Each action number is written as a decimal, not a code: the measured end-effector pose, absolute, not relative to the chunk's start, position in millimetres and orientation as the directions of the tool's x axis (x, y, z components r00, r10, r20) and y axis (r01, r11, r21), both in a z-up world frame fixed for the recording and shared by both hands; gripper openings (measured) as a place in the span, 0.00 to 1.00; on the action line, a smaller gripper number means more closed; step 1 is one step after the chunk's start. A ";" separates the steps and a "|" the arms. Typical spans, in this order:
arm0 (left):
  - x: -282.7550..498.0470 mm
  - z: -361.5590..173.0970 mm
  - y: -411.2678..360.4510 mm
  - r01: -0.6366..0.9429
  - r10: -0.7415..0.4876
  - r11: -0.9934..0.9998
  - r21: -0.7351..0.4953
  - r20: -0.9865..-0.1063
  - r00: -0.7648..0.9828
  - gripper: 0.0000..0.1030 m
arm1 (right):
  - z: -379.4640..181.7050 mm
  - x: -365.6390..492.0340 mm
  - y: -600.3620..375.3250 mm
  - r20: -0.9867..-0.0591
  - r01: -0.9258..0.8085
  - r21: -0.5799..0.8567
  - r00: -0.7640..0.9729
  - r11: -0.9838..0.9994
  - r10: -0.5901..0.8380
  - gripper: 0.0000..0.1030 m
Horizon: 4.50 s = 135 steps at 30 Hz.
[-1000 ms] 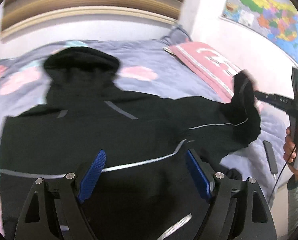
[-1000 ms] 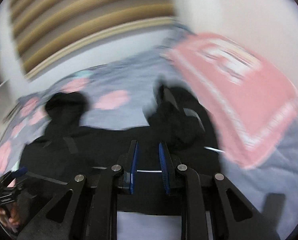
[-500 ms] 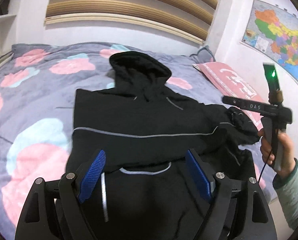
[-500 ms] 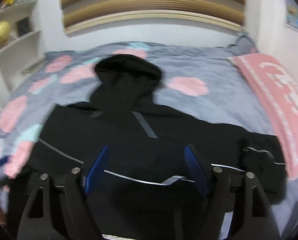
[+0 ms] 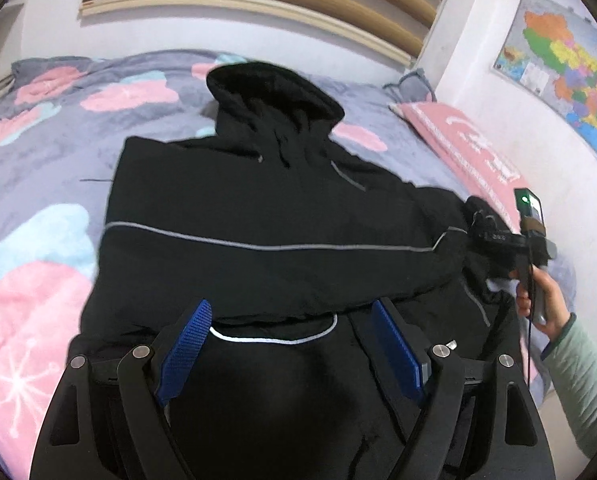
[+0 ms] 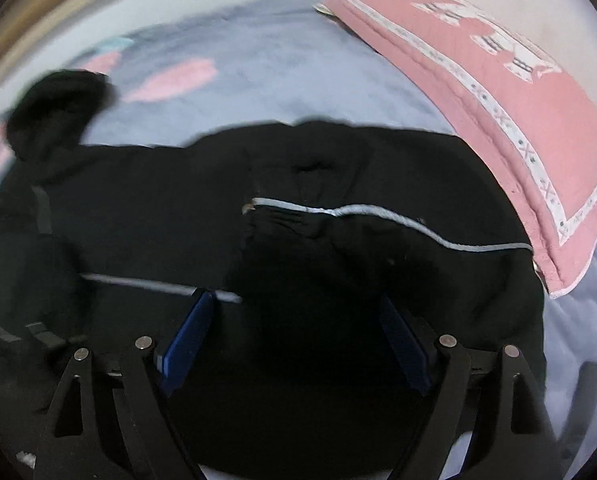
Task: Fold large clothes
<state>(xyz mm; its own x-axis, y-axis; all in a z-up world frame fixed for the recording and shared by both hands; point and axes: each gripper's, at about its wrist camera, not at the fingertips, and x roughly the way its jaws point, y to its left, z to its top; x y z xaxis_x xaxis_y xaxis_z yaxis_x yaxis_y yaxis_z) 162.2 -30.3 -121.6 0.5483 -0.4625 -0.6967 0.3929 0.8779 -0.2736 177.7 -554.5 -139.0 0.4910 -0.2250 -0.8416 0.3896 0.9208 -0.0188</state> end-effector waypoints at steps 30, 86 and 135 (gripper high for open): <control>128.2 -95.3 28.0 0.388 -0.482 0.874 -0.291 -0.614 0.625 0.81 | -104.9 229.7 -175.6 -0.827 -0.223 0.116 0.517 0.968 0.219 0.28; 230.5 -89.4 3.3 0.324 -0.398 0.914 -0.244 -0.692 0.601 0.67 | -70.5 169.7 -304.6 -0.795 -0.067 0.065 0.600 0.996 0.092 0.79; -46.1 -138.1 121.0 0.068 -0.281 0.951 -0.300 -0.755 0.592 0.64 | -106.2 -69.3 -211.8 -0.853 0.004 -0.098 0.515 0.995 -0.086 0.22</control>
<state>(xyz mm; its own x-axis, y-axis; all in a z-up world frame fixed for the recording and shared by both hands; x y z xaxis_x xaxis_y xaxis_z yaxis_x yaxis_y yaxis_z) -46.1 121.0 -138.1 0.5924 -0.2808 -0.7551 0.0685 0.9514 -0.3001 -69.3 -211.9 -106.2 0.5148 -0.0863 -0.8529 0.0042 0.9952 -0.0982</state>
